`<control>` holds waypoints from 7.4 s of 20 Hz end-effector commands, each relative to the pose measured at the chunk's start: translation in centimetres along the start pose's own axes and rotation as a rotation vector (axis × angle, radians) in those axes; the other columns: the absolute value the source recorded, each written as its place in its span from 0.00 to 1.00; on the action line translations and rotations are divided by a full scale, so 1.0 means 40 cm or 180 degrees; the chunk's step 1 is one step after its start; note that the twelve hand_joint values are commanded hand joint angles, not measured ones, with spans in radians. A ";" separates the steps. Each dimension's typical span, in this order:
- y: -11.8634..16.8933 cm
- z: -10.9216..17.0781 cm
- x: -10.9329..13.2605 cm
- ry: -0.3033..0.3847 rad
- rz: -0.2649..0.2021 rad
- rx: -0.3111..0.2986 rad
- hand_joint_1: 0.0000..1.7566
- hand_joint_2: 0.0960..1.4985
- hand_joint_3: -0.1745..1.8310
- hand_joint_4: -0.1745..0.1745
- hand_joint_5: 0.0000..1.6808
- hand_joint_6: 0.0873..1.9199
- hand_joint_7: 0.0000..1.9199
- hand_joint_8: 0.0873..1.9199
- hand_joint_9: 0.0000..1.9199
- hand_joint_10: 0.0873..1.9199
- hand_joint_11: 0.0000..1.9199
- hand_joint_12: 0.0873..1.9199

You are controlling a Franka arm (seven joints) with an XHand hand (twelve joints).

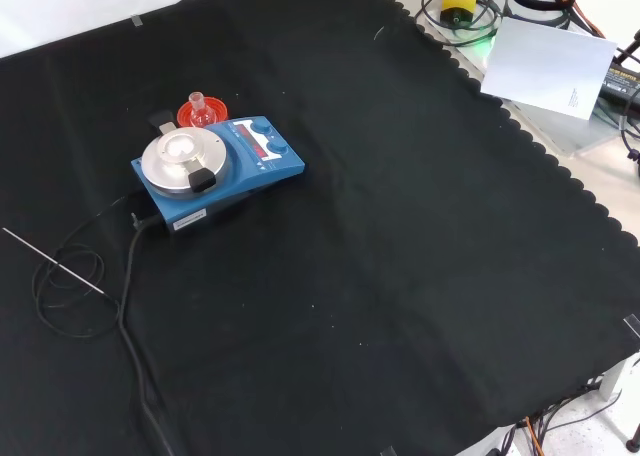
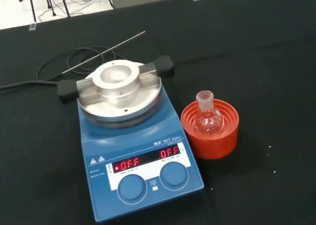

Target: Pick up the round-bottom flask.

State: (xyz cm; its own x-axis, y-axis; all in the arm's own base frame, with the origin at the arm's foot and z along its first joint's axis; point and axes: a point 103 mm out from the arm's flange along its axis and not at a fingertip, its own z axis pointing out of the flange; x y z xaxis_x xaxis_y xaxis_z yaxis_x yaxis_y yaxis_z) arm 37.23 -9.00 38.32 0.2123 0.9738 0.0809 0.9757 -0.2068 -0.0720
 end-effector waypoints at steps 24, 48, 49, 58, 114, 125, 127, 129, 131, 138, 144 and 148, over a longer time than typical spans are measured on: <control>0.343 0.433 -0.066 0.0227 0.0274 0.0137 0.30 0.74 0.14 0.35 0.24 0.00 0.01 0.22 0.06 0.34 0.00 0.47; 0.423 0.618 -0.162 0.0836 0.0566 0.0044 0.48 0.46 0.36 0.37 0.32 0.00 0.03 0.26 0.13 0.36 0.00 0.60; 0.427 0.624 -0.160 0.0826 0.0565 0.0057 0.48 0.45 0.37 0.36 0.32 0.00 0.04 0.26 0.13 0.36 0.00 0.60; 0.445 0.663 -0.150 0.0881 0.0576 -0.0003 0.48 0.43 0.39 0.34 0.36 0.00 0.04 0.26 0.14 0.36 0.00 0.60; 0.532 0.727 -0.128 0.0849 0.0458 -0.0301 0.55 0.38 0.43 0.32 0.39 0.38 0.08 0.30 0.17 0.36 0.00 0.69; 0.538 0.724 -0.124 0.0837 0.0474 -0.0333 0.55 0.39 0.43 0.31 0.41 0.40 0.09 0.30 0.18 0.36 0.00 0.70; 0.538 0.723 -0.125 0.0838 0.0475 -0.0345 0.55 0.39 0.43 0.31 0.41 0.40 0.09 0.31 0.18 0.36 0.00 0.70; 0.537 0.721 -0.127 0.0836 0.0489 -0.0359 0.55 0.39 0.43 0.31 0.42 0.40 0.09 0.31 0.18 0.36 0.00 0.70; 0.537 0.719 -0.129 0.0840 0.0496 -0.0364 0.55 0.39 0.43 0.31 0.43 0.41 0.09 0.31 0.18 0.36 0.00 0.70; 0.539 0.721 -0.116 0.0854 0.0467 -0.0359 0.55 0.39 0.43 0.29 0.45 0.42 0.09 0.31 0.19 0.36 0.00 0.70; 0.536 0.714 -0.133 0.0870 0.0476 -0.0356 0.55 0.40 0.44 0.28 0.46 0.42 0.10 0.31 0.19 0.36 0.00 0.70; 0.536 0.711 -0.140 0.0916 0.0427 -0.0345 0.55 0.40 0.44 0.27 0.47 0.42 0.10 0.31 0.19 0.36 0.00 0.70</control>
State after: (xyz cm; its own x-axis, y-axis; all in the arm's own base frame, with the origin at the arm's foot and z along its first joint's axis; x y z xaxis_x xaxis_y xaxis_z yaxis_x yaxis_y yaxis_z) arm 55.45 -16.02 7.92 0.3458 0.8736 0.3422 0.9292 -0.3695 0.0043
